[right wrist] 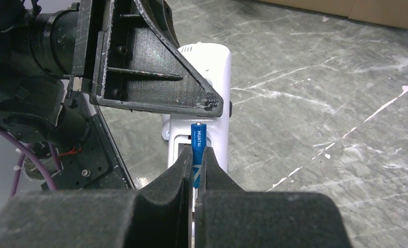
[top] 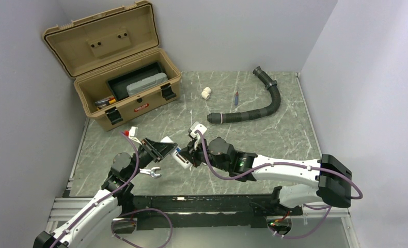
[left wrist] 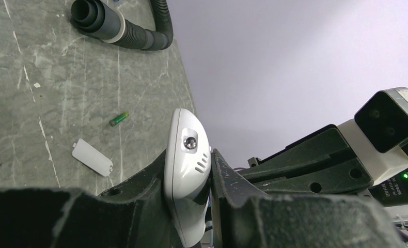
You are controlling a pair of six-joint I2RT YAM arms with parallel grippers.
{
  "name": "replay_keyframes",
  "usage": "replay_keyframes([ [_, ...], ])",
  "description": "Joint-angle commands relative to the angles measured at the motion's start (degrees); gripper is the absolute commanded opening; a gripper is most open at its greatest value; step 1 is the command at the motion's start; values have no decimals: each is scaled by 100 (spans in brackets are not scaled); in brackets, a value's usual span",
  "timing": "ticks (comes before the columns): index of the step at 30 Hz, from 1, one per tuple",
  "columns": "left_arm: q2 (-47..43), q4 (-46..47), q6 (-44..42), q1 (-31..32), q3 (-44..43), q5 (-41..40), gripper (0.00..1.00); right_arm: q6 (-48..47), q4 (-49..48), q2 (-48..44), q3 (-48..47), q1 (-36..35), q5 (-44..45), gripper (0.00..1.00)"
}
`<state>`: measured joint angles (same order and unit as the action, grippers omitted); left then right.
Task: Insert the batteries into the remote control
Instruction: Load the battery into the remote control.
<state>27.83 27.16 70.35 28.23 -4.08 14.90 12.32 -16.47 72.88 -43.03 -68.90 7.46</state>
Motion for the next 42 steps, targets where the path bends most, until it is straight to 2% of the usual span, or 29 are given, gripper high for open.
replay_keyframes([
  [1, -98, 332, 88, 25, -14, -22, 0, 125, -328, 20, -143, -44, 80, 0],
  [42, -252, 132, 585, 25, 3, -170, 0, 182, -124, -72, 336, -121, 80, 0],
])
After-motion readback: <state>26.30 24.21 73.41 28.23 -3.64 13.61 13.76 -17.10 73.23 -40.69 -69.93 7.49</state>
